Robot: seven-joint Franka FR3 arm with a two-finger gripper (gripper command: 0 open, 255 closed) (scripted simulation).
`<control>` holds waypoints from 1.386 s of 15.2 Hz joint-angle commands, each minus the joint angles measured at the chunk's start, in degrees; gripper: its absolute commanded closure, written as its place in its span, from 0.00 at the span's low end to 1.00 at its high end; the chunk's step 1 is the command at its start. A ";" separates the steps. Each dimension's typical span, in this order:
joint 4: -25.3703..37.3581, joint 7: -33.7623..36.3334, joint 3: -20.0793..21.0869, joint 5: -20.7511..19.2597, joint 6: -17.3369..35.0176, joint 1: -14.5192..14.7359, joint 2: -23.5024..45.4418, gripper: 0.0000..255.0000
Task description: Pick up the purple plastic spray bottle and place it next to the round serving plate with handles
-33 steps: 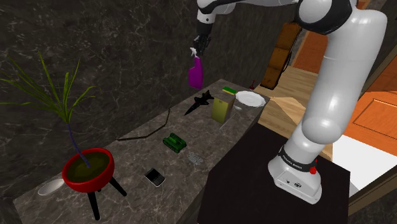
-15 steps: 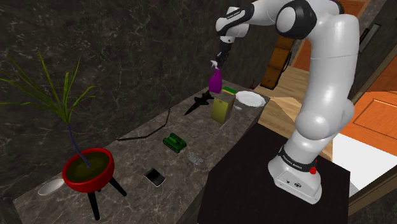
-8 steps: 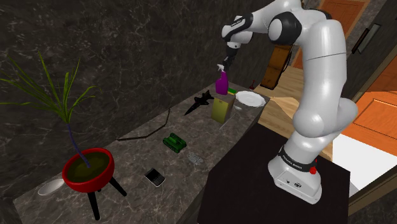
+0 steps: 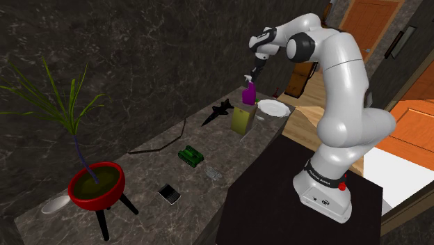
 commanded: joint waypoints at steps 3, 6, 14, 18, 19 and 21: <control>3.74 -1.49 0.30 0.57 -0.05 -1.98 3.73 1.00; 3.23 -1.70 0.48 0.80 1.50 -2.03 4.78 1.00; 2.72 -2.23 1.03 1.42 5.27 -2.25 8.06 1.00; 2.80 -2.38 1.22 1.61 6.35 -2.35 9.23 1.00; 2.81 -2.38 1.22 1.61 6.35 -2.35 9.23 1.00; 2.81 -2.38 1.22 1.61 6.35 -2.35 9.23 1.00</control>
